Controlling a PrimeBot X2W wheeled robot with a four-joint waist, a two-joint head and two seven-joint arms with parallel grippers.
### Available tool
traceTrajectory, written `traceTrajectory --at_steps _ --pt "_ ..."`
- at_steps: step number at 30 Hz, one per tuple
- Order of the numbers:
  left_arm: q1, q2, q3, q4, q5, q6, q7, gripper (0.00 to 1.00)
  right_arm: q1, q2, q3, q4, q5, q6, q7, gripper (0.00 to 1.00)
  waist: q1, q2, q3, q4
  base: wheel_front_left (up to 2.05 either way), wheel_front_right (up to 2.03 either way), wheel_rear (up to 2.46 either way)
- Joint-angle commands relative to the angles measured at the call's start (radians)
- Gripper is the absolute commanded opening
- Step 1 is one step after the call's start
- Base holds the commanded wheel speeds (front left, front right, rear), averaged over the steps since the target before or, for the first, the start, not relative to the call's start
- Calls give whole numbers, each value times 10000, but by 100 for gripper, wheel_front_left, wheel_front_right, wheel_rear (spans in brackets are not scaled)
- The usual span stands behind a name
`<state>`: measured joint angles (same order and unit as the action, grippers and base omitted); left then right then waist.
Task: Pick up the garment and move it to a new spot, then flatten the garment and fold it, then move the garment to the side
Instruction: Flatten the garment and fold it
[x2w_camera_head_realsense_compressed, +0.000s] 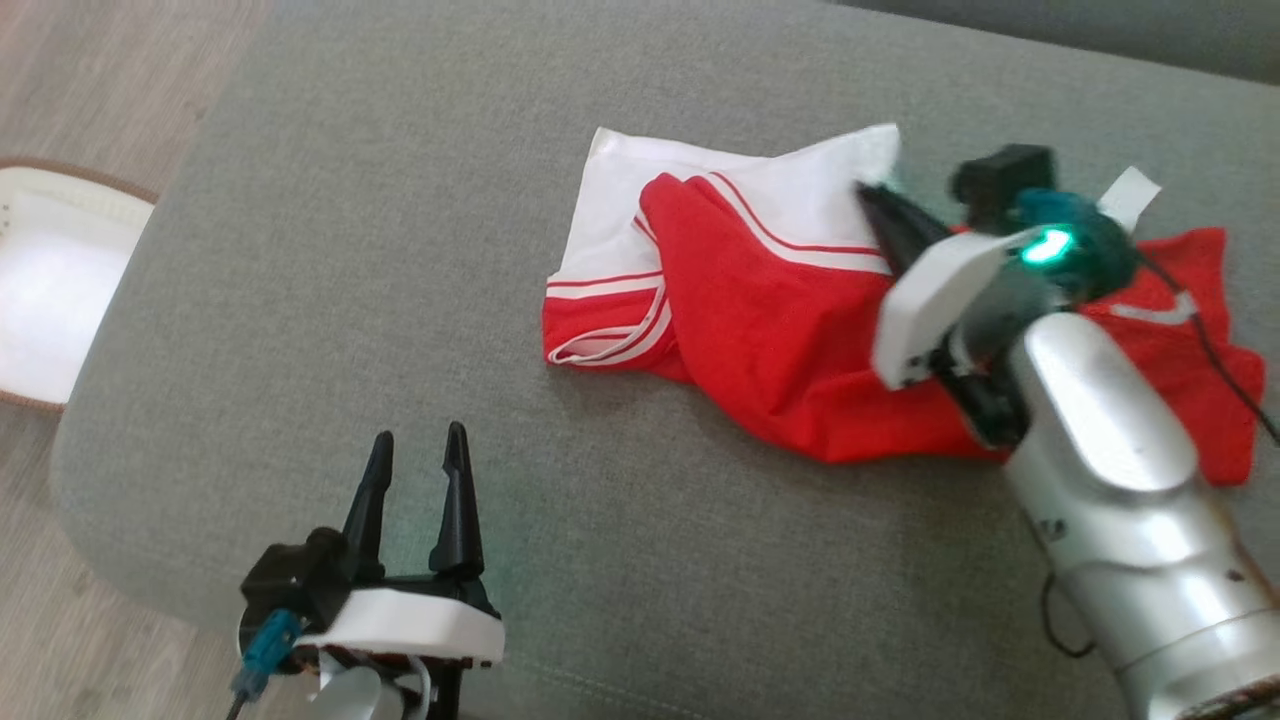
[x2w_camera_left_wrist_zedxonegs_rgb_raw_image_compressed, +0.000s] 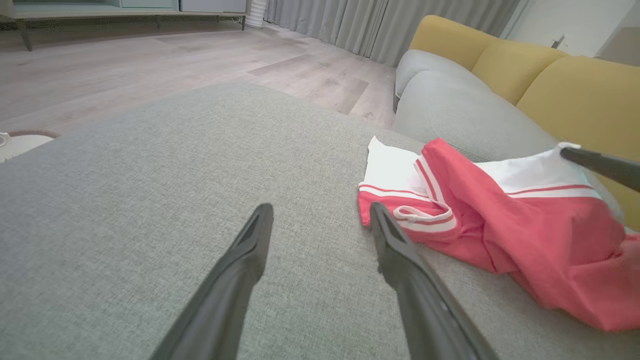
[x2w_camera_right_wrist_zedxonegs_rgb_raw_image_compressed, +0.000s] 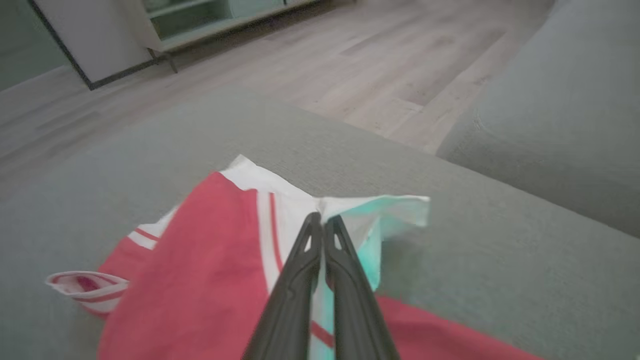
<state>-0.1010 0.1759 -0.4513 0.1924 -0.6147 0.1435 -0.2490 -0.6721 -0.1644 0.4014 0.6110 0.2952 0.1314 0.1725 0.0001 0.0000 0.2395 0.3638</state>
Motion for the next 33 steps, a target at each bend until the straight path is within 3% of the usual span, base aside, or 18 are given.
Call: traceTrajectory --at_steps 1,7,16,17,18,19,23,26,33 --pt "-265 155 424 -244 127 -7 -103 100 -260 324 631 -666 163 -7 -230 0 -1 0 -127 -81 0 0 0" --pt "-207 273 467 -321 127 53 -73 100 156 164 2729 -2036 574 -7 -364 0 -1 0 -358 -201 0 0 0" --pt "-104 414 481 -510 98 178 44 100 858 -951 6697 -3440 1012 -7 183 0 -1 0 -553 -400 0 0 0" --pt "-97 423 480 -528 94 189 52 100 872 -1026 6978 -3418 968 -7 120 8 -1 0 -561 -427 0 0 0" --pt "-89 432 481 -544 89 199 57 100 879 -1075 7238 -3379 900 -7 27 48 -1 0 -570 -457 0 0 0" --pt "-83 443 481 -559 86 208 64 100 880 -1096 7461 -3351 857 -7 -110 100 -1 0 -575 -485 0 0 0" --pt "-32 501 490 -612 75 248 83 100 1011 -993 7744 -3309 1116 -7 -597 100 -1 0 -636 -629 0 0 0" --pt "4 532 475 -643 77 278 103 100 1083 -982 7399 -3390 1158 -7 -1013 100 -1 0 -707 -717 0 0 0" --pt "136 610 420 -728 77 331 153 100 1854 -846 4996 -3782 788 -7 -1703 100 -1 0 -904 -936 0 0 0"
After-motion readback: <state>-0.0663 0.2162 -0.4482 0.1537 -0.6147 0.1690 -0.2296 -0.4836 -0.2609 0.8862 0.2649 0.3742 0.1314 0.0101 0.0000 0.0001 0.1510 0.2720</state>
